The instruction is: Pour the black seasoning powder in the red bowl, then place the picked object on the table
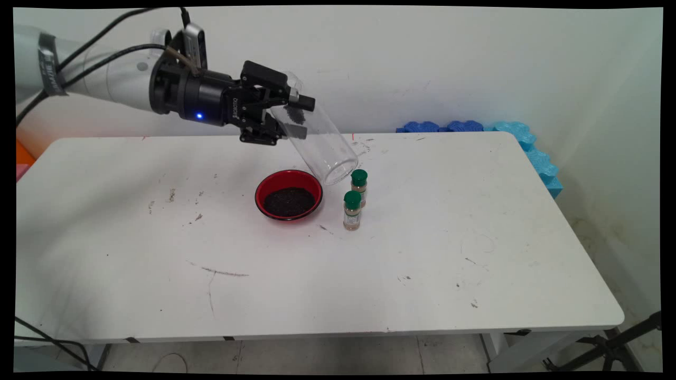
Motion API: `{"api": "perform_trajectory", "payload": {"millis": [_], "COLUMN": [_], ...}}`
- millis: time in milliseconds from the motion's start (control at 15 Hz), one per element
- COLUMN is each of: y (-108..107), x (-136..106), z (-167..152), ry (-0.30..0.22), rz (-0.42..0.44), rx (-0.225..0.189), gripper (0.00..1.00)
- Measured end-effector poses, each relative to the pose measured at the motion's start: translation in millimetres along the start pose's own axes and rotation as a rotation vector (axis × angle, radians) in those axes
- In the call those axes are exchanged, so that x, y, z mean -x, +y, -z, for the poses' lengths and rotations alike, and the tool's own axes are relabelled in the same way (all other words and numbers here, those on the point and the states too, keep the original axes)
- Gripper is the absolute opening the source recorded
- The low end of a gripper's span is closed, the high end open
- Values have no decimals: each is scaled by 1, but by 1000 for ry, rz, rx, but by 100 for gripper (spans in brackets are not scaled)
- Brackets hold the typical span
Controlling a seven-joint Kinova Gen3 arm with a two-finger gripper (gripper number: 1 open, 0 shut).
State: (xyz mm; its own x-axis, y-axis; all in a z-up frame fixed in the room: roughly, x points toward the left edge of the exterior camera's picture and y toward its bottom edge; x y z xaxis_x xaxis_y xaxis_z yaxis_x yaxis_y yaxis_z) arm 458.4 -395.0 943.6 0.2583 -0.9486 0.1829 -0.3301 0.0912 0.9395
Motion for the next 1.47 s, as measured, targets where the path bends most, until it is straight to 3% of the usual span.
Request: {"api": "perform_trajectory", "payload": {"millis": [467, 933, 1467], "y": [28, 43, 39], "x": [8, 14, 23], "z": [1, -1, -13], "ry": [-89, -186, -323], "rz": [-383, -739, -1171], "rx": [-38, -94, -197], "gripper": [0, 0, 0]}}
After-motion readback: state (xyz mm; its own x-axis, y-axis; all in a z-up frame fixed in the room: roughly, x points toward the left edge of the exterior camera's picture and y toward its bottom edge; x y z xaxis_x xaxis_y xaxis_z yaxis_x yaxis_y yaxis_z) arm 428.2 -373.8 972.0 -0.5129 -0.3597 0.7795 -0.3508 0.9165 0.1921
